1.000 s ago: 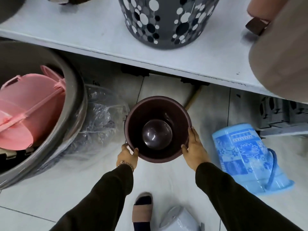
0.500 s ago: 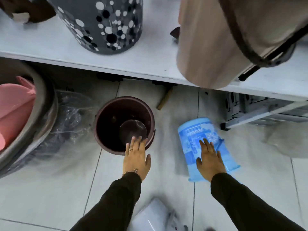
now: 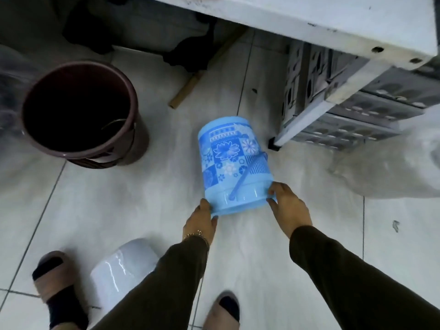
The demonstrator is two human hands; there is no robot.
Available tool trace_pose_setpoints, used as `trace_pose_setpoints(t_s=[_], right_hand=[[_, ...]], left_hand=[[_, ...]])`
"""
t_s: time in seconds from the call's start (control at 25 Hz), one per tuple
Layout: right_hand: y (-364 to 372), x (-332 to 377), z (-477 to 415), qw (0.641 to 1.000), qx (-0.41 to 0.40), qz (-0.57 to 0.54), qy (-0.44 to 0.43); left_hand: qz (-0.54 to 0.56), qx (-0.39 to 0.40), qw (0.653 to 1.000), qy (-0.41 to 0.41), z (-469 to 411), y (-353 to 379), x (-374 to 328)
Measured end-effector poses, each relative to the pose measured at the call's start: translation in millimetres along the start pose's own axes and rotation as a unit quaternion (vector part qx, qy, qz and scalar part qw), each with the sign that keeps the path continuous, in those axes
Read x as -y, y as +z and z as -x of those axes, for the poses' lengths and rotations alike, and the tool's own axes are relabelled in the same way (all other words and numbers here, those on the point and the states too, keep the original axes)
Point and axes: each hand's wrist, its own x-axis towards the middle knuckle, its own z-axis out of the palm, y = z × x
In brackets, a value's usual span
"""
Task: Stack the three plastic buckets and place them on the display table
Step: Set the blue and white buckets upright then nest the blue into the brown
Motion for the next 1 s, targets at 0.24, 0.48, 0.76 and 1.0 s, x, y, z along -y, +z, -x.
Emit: trace_pose_setpoints(t_s=[0.24, 0.48, 0.76, 1.0], right_hand=[[-54.1, -12.1, -22.7, 0.982, -0.151, -0.11, -0.01], [-63.6, -24.6, -37.9, 0.981, 0.047, -0.18, 0.045], [-65.0, -27.6, -27.2, 0.996, -0.005, -0.076, 0.045], [-75.5, 1.0, 34.0, 1.0, -0.021, 0.017, -0.001]], left_hand=[[0.018, -0.143, 0.988, 0.061, -12.0, -60.9, -36.2], [0.154, -0.127, 0.976, -0.086, -49.9, -82.2, -82.1], [0.085, -0.078, 0.99, -0.082, -39.2, -92.0, -77.0], [-0.11, -0.128, 0.984, 0.066, 21.5, -106.1, -49.5]])
